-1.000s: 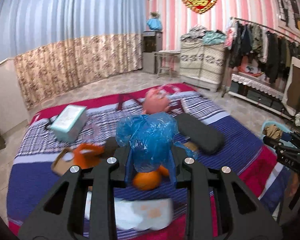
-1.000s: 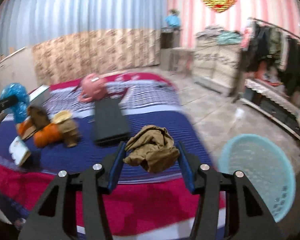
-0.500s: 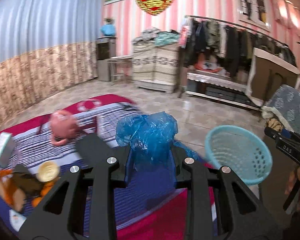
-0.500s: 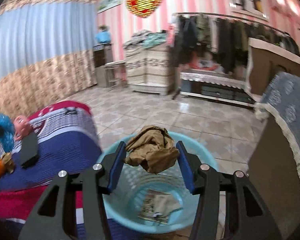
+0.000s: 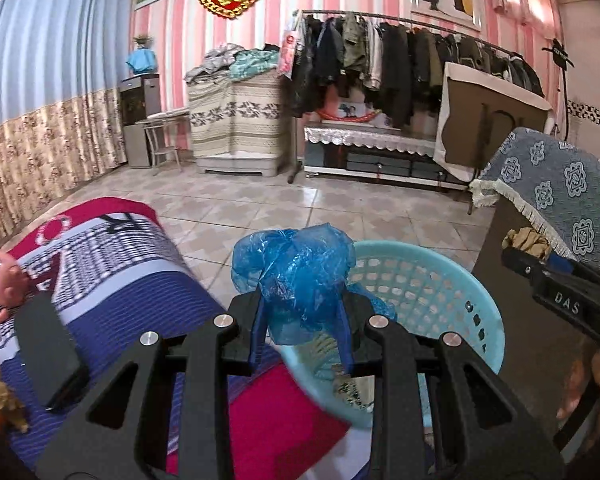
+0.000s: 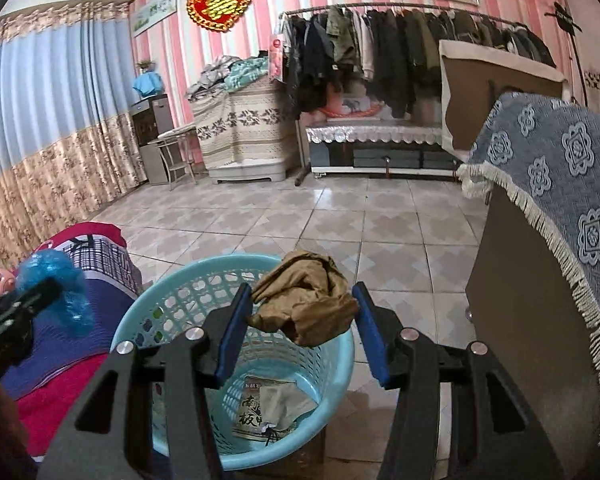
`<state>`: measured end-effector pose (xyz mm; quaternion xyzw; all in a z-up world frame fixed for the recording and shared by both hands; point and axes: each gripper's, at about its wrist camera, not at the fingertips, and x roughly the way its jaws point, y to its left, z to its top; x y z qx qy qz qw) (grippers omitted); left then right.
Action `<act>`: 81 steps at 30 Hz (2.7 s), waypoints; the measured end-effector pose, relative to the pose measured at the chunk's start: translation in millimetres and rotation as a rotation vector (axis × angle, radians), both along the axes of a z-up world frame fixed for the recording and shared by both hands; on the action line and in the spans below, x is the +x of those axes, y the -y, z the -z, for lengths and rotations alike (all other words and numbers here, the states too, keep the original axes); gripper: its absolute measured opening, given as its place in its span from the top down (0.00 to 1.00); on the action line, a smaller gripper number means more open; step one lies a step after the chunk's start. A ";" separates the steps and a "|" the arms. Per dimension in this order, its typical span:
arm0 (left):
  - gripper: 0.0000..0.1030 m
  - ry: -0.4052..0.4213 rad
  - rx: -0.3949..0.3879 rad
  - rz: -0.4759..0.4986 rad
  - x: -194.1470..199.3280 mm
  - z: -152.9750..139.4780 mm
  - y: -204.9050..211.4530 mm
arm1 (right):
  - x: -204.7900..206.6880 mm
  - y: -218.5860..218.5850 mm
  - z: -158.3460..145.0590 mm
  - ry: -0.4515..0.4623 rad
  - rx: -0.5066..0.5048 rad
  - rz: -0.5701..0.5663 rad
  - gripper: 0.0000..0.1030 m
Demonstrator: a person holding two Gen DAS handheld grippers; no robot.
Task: Collect trash
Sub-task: 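Open the left tool to drop the blue bag while the right drops the brown cloth, then move both tools back over the items on the bed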
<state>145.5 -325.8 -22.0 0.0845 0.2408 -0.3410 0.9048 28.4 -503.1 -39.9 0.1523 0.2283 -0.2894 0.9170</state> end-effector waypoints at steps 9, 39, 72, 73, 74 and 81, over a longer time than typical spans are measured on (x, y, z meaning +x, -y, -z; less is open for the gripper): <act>0.58 0.001 0.068 0.057 9.4 16.0 43.7 | 9.7 1.3 10.1 -0.030 0.010 0.000 0.50; 0.05 0.029 0.052 -0.229 41.6 5.9 -61.2 | 60.0 -41.6 9.5 -0.049 -0.068 -0.063 0.10; 0.05 0.040 0.052 -0.450 -5.4 -26.0 -240.9 | 70.1 -148.4 -22.3 0.023 -0.108 -0.336 0.09; 0.05 0.035 0.050 -0.467 -6.4 -26.4 -251.8 | 68.8 -151.4 -21.4 0.026 -0.103 -0.347 0.09; 0.05 0.033 0.047 -0.481 -7.0 -26.6 -259.8 | 68.9 -154.3 -21.4 0.027 -0.098 -0.357 0.09; 0.05 0.028 0.065 -0.572 -16.7 -22.1 -314.8 | 69.0 -179.3 -21.4 0.028 -0.110 -0.399 0.09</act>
